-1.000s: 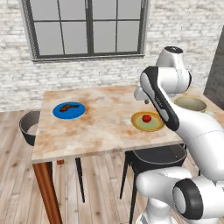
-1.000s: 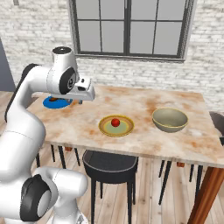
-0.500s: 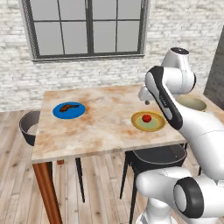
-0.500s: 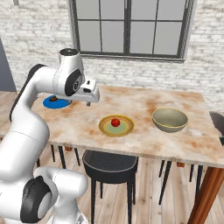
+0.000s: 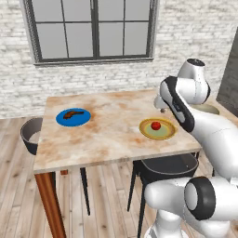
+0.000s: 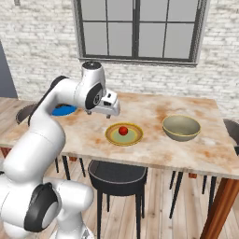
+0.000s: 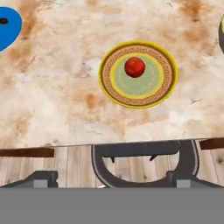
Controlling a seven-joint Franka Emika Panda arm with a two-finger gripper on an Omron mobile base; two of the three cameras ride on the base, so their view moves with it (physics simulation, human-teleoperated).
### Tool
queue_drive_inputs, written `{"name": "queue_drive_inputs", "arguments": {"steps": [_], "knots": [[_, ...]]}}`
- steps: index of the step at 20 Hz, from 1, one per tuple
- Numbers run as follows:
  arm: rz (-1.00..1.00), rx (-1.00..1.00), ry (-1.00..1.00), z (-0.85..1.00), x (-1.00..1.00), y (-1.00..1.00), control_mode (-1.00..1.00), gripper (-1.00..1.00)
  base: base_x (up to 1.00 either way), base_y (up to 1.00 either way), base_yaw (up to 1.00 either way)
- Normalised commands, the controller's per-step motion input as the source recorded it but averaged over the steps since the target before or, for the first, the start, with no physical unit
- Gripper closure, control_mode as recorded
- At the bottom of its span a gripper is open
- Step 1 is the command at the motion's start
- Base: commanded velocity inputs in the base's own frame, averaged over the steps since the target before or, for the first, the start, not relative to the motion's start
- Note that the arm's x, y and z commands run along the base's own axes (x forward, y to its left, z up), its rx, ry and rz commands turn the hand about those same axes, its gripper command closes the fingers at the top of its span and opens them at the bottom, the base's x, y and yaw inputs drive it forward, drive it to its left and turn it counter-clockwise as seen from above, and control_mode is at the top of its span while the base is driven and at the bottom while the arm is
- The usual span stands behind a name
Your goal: Pick the chicken drumstick and tomato from their plates and place them in the bowl. Then put the bowl in the fridge.
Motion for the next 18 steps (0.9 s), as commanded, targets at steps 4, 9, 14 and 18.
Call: {"name": "queue_drive_inputs", "arguments": {"steps": [4,9,14,18], "knots": [[-0.40,-0.08,0.00,-0.51,0.56,-0.01,-1.00,-1.00,0.00,0.00,0.00],[-0.45,-0.01,0.03,-0.50,0.49,0.00,-1.00,-1.00,0.00,0.00,0.00],[-0.17,0.05,0.00,-0.35,0.47,-0.06,-1.00,-1.00,0.00,0.00,0.00],[-0.08,0.05,0.00,-0.32,0.49,-0.12,-1.00,-1.00,0.00,0.00,0.00]]}}
